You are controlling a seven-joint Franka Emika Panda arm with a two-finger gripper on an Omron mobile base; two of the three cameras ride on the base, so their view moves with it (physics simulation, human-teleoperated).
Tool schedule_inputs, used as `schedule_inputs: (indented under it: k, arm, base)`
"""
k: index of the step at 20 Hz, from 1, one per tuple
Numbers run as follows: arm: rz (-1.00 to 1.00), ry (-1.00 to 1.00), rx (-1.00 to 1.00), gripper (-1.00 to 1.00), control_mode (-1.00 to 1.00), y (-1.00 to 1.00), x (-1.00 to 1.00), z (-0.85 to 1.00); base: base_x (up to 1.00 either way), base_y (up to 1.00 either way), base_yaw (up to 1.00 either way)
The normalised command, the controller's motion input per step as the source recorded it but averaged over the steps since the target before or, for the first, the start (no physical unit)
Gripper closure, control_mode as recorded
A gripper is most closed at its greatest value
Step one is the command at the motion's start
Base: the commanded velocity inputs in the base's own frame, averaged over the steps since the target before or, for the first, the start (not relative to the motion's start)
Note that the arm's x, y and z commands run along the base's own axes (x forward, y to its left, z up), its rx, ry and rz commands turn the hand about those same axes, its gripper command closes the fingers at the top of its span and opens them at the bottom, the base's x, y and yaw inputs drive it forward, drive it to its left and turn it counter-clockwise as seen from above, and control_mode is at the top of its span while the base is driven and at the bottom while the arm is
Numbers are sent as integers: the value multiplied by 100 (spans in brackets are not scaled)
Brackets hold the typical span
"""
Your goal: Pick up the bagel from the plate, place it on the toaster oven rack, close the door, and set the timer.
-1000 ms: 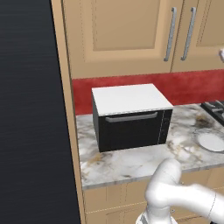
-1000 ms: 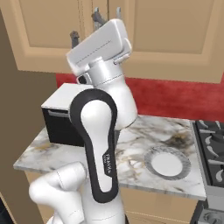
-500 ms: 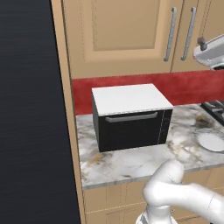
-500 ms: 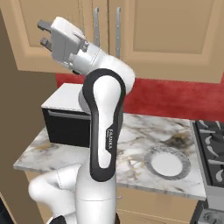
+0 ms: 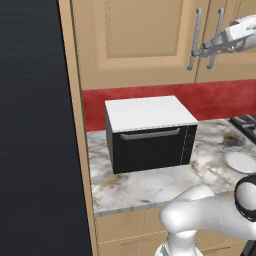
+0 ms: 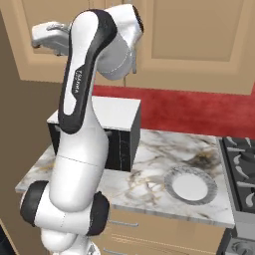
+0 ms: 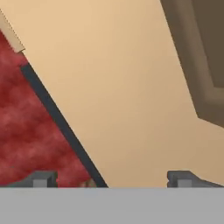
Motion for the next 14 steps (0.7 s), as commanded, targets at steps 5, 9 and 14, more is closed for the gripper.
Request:
schedule_inputs:
  k: [5,9,14]
  arm:
    - [-28,-26,-67,-100,-100,0,4,-85]
    - [-28,-25,-62,-100,-100,0,-10,-100]
    - [-34,-27,-49,-100,-100,0,-30,-100]
  base:
    - [0,0,0]
    - [0,0,0]
    - [0,0,0]
